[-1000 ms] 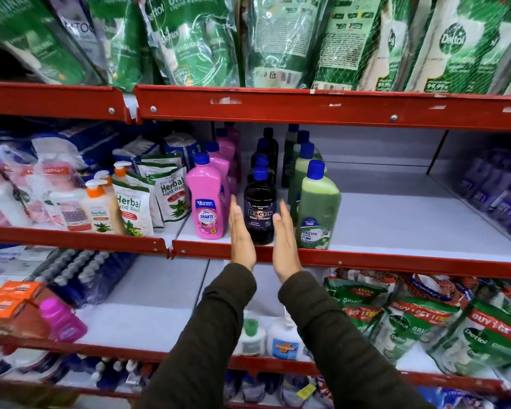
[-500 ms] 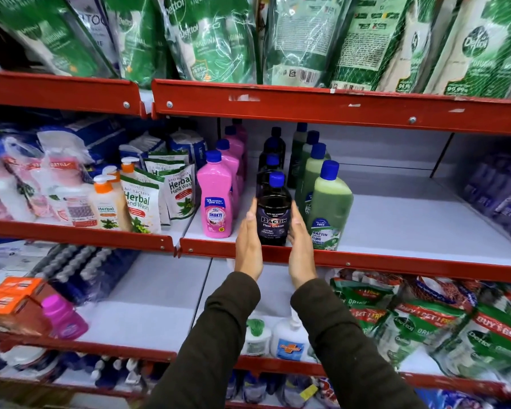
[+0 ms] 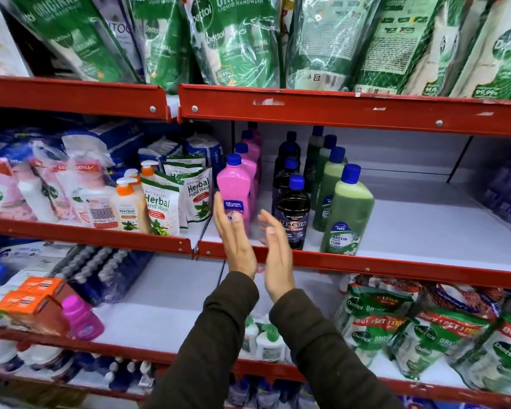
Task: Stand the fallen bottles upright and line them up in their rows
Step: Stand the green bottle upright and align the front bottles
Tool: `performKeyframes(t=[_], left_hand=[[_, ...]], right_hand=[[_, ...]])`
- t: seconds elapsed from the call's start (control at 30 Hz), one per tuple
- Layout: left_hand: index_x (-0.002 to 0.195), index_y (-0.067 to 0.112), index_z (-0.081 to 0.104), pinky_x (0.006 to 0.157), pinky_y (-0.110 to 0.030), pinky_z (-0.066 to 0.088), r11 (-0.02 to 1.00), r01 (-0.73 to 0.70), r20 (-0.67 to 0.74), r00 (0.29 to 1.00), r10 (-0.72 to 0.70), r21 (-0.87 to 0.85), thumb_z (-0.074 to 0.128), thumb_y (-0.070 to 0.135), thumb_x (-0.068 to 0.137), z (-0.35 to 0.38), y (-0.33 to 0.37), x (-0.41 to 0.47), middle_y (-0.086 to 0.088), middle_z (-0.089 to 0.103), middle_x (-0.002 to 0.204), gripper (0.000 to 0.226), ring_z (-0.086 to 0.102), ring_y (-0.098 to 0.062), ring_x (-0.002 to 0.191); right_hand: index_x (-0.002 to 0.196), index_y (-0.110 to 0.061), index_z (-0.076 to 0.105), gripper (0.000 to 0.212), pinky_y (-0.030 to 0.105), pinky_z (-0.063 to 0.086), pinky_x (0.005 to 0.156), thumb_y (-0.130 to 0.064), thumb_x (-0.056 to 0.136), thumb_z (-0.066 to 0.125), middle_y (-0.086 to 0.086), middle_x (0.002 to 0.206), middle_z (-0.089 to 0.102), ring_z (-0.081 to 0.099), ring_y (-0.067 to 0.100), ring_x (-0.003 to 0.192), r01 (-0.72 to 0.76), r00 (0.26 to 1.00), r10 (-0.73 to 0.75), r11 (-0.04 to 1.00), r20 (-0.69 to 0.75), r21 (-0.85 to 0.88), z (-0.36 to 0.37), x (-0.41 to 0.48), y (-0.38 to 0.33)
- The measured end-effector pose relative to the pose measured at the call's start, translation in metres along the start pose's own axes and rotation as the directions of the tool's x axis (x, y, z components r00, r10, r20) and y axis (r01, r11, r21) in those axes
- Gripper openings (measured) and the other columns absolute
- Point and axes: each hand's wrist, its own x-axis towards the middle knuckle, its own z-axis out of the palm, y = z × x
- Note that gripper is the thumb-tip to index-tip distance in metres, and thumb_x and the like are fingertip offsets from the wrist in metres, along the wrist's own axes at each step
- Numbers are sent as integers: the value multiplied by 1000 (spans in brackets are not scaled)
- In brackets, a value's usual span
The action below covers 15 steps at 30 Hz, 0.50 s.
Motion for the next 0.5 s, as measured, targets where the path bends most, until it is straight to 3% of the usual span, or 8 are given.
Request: performKeyframes(t=[0.1,0.17,0.23,0.3,0.33,0.4,0.5], left_hand=[[160,32,9,118,-24,25,996,91,52,994,-91,0,22,58,96,-22,-2,30,10,7,170,70,14,-5,154],[159,32,13,118,-27,33,976,216,136,967,-214,-1,19,62,97,-32,-2,49,4,20,168,70,27,-11,151],[155,33,30,101,-23,52,955,296,219,932,-288,-3,17,58,102,-41,-3,61,6,49,151,60,52,-9,134],[138,44,47,76,-5,53,956,289,287,912,-293,56,16,57,102,-46,-4,63,21,64,123,49,64,8,108],[131,48,48,71,-2,51,957,279,313,905,-289,79,15,58,102,-48,-5,62,26,64,116,46,66,13,101],[128,51,47,70,0,49,961,263,334,901,-276,86,14,58,101,-52,-6,59,31,66,111,43,64,19,98],[129,52,52,72,-1,50,965,246,319,911,-262,89,16,60,101,-58,-8,55,34,70,107,46,64,17,100]], right_hand=[[153,-34,28,53,27,20,120,-51,102,28,-10,160,30,25,5,148,-219,969,214,975,121,30,26,19,2],[156,-25,25,55,32,25,121,-47,105,24,0,163,30,30,10,147,-281,951,264,955,159,97,37,36,2],[153,-21,35,55,34,41,113,-47,105,24,9,152,48,49,17,137,-337,934,302,923,192,188,43,48,2],[147,-26,44,50,20,53,95,-46,106,25,3,140,60,61,7,120,-327,939,293,922,180,205,44,51,2],[144,-31,44,45,13,53,86,-45,106,25,-5,134,62,63,-3,113,-306,946,277,934,167,185,43,50,2],[141,-42,42,39,4,49,79,-46,105,26,-16,129,59,59,-15,107,-274,956,254,952,143,139,39,43,2],[147,-39,40,46,6,46,86,-48,105,26,-12,139,53,53,-5,119,-253,962,242,964,126,79,35,32,0]])
